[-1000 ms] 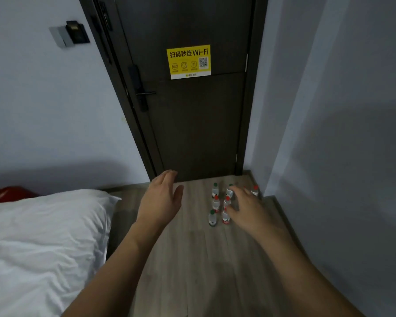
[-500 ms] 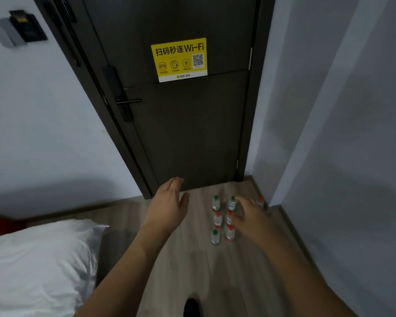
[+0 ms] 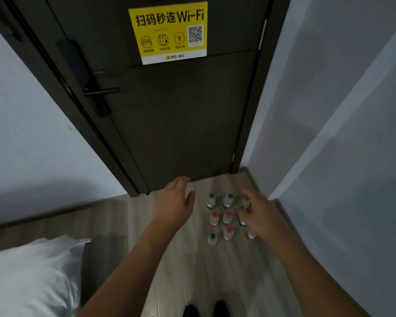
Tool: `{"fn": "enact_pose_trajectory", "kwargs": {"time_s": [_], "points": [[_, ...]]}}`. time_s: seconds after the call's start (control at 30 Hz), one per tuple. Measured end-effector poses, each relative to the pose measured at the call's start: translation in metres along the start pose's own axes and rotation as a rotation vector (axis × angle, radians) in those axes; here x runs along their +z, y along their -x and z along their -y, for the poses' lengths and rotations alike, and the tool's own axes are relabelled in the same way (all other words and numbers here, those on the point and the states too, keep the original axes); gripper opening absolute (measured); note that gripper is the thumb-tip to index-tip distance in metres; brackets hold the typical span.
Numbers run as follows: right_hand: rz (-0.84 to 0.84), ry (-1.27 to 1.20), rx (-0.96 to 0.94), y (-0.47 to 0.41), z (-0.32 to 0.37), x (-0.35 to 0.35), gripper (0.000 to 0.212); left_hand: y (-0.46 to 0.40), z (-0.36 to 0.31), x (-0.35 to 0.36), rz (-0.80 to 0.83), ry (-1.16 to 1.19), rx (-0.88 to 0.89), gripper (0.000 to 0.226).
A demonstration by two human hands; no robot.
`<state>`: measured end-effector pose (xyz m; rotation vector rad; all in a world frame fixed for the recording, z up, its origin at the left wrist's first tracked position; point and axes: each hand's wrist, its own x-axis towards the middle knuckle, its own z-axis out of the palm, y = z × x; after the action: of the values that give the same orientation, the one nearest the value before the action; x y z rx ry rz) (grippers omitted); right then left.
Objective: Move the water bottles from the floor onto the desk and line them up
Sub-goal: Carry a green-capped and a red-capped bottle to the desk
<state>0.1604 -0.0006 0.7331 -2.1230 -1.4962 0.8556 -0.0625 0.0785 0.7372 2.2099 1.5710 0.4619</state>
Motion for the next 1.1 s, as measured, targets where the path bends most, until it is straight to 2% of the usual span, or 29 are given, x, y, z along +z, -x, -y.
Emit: {"fn": "enact_pose_trajectory", "kwargs": {"time_s": [0.13, 0.27, 0.37, 0.47, 0.63, 0.7, 0.77, 0.83, 1.0, 1.1], "points": [[0.007, -0.045, 0.029, -0.034, -0.032, 0.02, 0.037, -0.012, 0.018, 0.038, 0.058, -0.016, -0.024, 0.043], [0.027, -0.025, 0.04, -0.086, -0.111, 0.088, 0.035, -0.026, 0.064, 0.127, 0.105, -0.013, -0.023, 0.043], [0.068, -0.031, 0.019, -0.133, -0.193, 0.167, 0.029, -0.035, 0.109, 0.232, 0.167, 0.017, -0.01, 0.045], [0.06, -0.02, 0.054, -0.175, -0.282, 0.253, 0.033, -0.038, 0.154, 0.356, 0.277, 0.033, -0.004, 0.048], [0.083, 0.17, 0.144, -0.238, -0.405, 0.382, 0.053, -0.042, 0.221, 0.547, 0.468, 0.024, 0.004, 0.055], [0.112, 0.18, 0.179, -0.26, -0.436, 0.418, 0.061, -0.048, 0.244, 0.602, 0.523, 0.025, -0.013, 0.05], [0.092, 0.164, 0.18, -0.279, -0.461, 0.444, 0.065, -0.052, 0.263, 0.64, 0.534, 0.044, -0.028, 0.042], [0.05, 0.07, 0.184, -0.294, -0.478, 0.461, 0.065, -0.054, 0.279, 0.666, 0.513, 0.079, -0.03, 0.043], [-0.064, -0.233, 0.199, -0.303, -0.506, 0.492, 0.042, -0.047, 0.304, 0.698, 0.399, 0.311, -0.045, 0.034], [-0.125, -0.351, 0.179, -0.302, -0.521, 0.505, 0.038, -0.045, 0.309, 0.709, 0.331, 0.438, -0.051, 0.033]]}}
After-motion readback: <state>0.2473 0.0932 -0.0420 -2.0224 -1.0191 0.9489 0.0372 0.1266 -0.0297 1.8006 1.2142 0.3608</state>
